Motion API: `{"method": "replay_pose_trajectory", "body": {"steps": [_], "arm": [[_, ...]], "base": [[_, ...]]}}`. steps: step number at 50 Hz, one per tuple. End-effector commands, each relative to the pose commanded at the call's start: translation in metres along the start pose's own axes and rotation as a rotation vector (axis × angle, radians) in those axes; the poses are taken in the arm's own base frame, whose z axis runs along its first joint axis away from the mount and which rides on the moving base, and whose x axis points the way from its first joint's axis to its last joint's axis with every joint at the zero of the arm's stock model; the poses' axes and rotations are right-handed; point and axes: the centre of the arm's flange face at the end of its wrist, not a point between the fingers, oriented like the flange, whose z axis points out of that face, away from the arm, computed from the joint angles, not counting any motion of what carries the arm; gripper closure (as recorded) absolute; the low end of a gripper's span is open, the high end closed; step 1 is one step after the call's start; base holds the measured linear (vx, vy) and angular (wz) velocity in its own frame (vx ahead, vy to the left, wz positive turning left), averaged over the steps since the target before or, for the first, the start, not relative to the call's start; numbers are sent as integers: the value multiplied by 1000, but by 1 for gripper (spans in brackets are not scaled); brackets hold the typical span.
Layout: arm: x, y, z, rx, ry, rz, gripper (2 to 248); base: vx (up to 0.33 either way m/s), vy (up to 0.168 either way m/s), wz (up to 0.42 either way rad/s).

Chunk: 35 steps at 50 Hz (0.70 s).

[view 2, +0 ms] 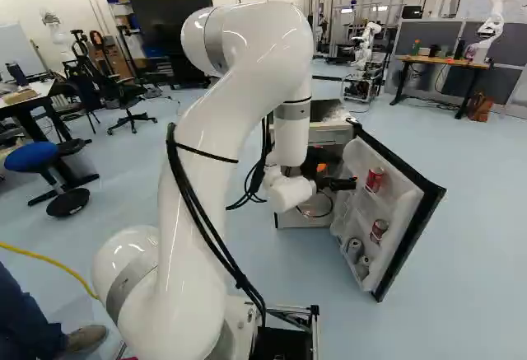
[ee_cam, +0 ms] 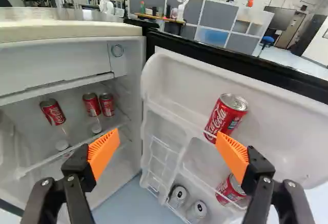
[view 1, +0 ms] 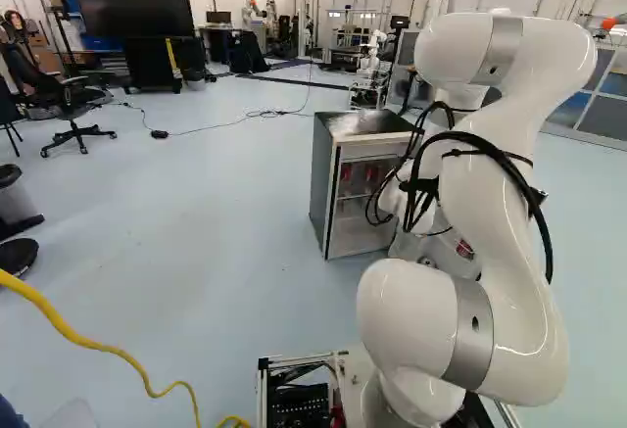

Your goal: Grab a drink from the fridge

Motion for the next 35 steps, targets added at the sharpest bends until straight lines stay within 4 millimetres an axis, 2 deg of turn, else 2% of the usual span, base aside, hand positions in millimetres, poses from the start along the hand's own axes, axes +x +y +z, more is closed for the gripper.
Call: {"method": "replay_pose_trajectory", "body": {"steps": [35], "arm": [[-1, 23, 29, -200, 3, 59, 3]], "base": [[0, 0, 0]]}}
